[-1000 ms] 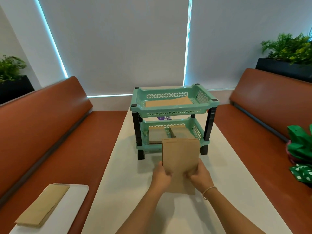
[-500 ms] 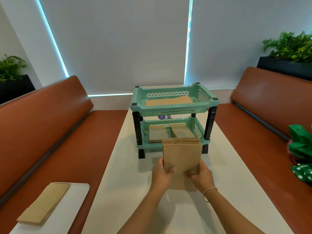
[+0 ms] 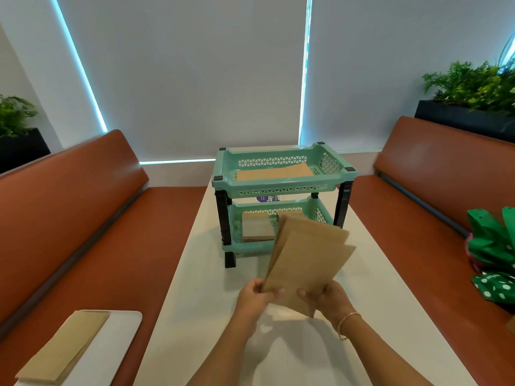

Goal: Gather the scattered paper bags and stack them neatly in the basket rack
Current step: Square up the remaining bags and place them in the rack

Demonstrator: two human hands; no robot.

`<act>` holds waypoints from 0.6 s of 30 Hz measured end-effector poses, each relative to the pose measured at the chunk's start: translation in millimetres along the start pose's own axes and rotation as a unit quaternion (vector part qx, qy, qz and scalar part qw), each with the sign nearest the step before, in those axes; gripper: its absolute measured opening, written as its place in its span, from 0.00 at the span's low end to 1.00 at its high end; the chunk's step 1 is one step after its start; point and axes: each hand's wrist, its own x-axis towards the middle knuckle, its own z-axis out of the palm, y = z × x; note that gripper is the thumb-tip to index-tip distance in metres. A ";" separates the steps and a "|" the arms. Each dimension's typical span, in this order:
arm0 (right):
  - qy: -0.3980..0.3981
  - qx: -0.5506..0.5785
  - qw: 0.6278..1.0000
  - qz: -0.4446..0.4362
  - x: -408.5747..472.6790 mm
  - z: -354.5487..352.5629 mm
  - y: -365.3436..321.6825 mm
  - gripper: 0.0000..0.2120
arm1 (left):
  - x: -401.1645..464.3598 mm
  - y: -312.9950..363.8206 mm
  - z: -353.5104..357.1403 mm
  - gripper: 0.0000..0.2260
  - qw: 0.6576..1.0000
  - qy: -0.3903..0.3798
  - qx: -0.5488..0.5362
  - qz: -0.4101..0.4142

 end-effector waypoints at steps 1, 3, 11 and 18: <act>-0.007 0.053 0.999 0.000 -0.4 0.8 -4.6 0.11 | -1.7 4.6 0.9 0.16 0.996 -0.002 -0.087 -0.004; -0.030 0.144 0.989 -0.005 -1.3 4.6 -16.6 0.12 | -4.7 12.0 5.5 0.22 0.978 -0.031 -0.207 0.002; -0.014 0.224 0.969 -0.107 -7.3 11.3 -77.8 0.15 | -16.9 62.0 23.2 0.17 0.966 -0.047 -0.232 0.103; 0.065 0.303 0.936 -0.166 -3.7 -36.1 -144.1 0.24 | -25.8 124.8 -13.4 0.19 0.978 -0.033 -0.122 0.169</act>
